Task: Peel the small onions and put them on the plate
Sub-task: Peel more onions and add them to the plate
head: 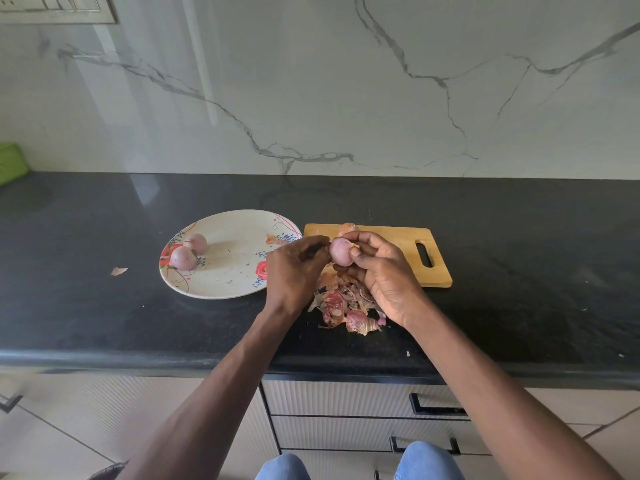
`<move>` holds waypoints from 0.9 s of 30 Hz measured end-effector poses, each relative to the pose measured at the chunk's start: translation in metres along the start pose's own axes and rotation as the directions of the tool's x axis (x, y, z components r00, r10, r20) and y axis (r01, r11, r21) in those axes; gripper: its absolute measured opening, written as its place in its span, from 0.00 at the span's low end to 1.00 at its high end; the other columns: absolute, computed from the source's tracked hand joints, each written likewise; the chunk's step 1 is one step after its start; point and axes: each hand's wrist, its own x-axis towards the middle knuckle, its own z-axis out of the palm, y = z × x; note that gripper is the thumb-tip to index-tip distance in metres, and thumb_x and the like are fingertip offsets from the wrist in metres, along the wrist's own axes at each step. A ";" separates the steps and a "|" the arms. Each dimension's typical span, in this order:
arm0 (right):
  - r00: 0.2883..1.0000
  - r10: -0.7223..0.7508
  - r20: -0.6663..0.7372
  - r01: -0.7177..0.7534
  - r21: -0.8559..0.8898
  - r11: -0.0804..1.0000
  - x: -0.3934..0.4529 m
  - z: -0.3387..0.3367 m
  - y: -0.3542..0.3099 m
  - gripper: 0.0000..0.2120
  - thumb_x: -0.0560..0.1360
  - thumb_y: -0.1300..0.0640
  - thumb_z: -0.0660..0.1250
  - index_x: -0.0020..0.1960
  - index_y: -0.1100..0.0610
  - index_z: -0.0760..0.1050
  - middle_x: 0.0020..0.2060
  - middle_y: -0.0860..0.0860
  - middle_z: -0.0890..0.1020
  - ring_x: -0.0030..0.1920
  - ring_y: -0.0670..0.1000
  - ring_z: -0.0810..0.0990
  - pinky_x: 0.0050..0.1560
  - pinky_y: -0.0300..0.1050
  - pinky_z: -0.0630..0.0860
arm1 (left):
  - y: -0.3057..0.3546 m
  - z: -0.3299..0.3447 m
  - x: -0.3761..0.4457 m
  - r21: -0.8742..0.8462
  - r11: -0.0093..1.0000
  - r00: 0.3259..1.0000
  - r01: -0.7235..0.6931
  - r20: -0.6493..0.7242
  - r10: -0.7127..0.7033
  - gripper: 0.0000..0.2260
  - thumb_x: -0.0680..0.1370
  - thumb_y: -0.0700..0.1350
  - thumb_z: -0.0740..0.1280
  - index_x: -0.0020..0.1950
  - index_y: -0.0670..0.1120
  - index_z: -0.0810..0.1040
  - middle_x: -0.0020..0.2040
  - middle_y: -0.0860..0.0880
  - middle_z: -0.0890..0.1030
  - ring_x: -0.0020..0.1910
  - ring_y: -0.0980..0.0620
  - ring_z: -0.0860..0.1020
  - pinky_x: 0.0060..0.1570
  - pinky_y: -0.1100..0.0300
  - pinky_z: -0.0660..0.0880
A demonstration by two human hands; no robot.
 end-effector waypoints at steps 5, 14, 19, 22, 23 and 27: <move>0.997 0.077 0.023 -0.080 0.169 0.982 -0.003 0.002 -0.008 0.13 0.80 0.72 0.57 0.58 0.64 0.77 0.58 0.62 0.81 0.50 0.54 0.84 0.43 0.43 0.82 | 0.003 0.003 0.001 0.023 0.999 0.995 0.035 -0.094 -0.033 0.09 0.77 0.38 0.72 0.57 0.41 0.85 0.46 0.49 0.87 0.45 0.56 0.85 0.51 0.58 0.83; 0.990 0.137 0.046 -0.144 0.342 0.929 -0.001 -0.002 -0.009 0.15 0.81 0.71 0.55 0.61 0.65 0.76 0.56 0.63 0.82 0.52 0.58 0.85 0.52 0.48 0.84 | -0.002 0.003 0.005 0.455 0.889 0.999 0.041 -0.037 -0.027 0.17 0.81 0.36 0.60 0.68 0.42 0.80 0.67 0.41 0.80 0.64 0.41 0.79 0.63 0.51 0.74; 0.994 0.113 -0.009 -0.107 0.264 0.959 0.002 -0.003 -0.007 0.15 0.80 0.70 0.59 0.64 0.66 0.76 0.60 0.65 0.81 0.54 0.58 0.84 0.50 0.47 0.83 | 0.004 0.000 0.001 0.246 0.969 0.999 -0.036 0.026 0.031 0.15 0.81 0.44 0.67 0.68 0.45 0.80 0.67 0.46 0.79 0.67 0.53 0.77 0.66 0.59 0.72; 0.998 0.031 -0.059 -0.027 0.071 0.997 0.002 -0.002 -0.001 0.14 0.79 0.69 0.64 0.62 0.60 0.80 0.58 0.62 0.83 0.59 0.59 0.83 0.59 0.51 0.81 | 0.010 -0.003 -0.006 0.026 0.997 0.992 -0.066 0.113 0.063 0.15 0.80 0.44 0.71 0.65 0.44 0.81 0.59 0.51 0.83 0.54 0.67 0.81 0.52 0.69 0.78; 0.998 -0.010 -0.065 0.009 -0.018 1.000 0.001 -0.001 0.001 0.14 0.79 0.69 0.65 0.61 0.58 0.81 0.57 0.59 0.84 0.59 0.57 0.83 0.61 0.51 0.79 | 0.010 -0.003 -0.007 0.020 0.996 0.989 -0.083 0.128 0.079 0.15 0.79 0.45 0.72 0.65 0.44 0.81 0.57 0.52 0.83 0.53 0.68 0.81 0.50 0.70 0.78; 0.989 -0.125 -0.074 0.103 -0.249 0.963 -0.003 0.001 0.003 0.14 0.78 0.65 0.69 0.63 0.56 0.81 0.57 0.51 0.85 0.58 0.48 0.83 0.60 0.44 0.79 | 0.011 -0.002 -0.006 0.017 0.993 0.988 -0.115 0.107 0.113 0.15 0.77 0.46 0.74 0.63 0.44 0.83 0.54 0.53 0.85 0.51 0.66 0.83 0.49 0.67 0.80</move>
